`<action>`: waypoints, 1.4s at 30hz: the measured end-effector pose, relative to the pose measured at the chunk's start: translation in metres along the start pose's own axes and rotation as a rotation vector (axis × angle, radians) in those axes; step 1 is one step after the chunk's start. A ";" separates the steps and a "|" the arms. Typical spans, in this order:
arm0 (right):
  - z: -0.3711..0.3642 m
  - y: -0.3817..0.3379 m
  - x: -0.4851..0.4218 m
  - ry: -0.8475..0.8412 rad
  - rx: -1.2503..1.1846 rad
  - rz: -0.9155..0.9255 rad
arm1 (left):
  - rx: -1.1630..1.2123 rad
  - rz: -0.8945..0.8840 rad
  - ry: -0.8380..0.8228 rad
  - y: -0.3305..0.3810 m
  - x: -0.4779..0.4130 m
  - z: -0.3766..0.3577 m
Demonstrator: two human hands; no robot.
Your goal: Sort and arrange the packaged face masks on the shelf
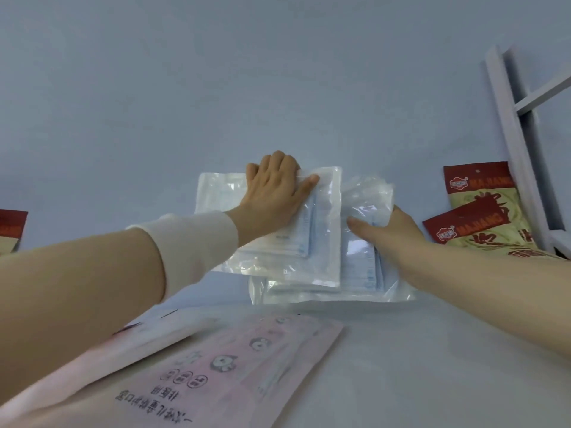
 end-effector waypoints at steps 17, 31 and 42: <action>-0.002 0.014 0.009 -0.272 -0.061 0.030 | 0.594 0.404 -0.147 0.039 0.045 -0.024; -0.003 0.009 -0.003 -0.157 0.071 0.010 | 0.316 0.271 -0.996 0.039 0.119 0.122; 0.033 -0.034 -0.002 -0.063 -0.040 0.016 | 0.137 0.656 -0.806 -0.018 0.108 0.089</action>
Point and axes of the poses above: each hand's wrist, its own x-axis away from the middle knuckle, its own z-axis out of the back of the hand, y = z × x, the point moved 1 cm from there along -x, towards the middle knuckle, and after that the axes turned 10 degrees about y, right-handed, at the moved point
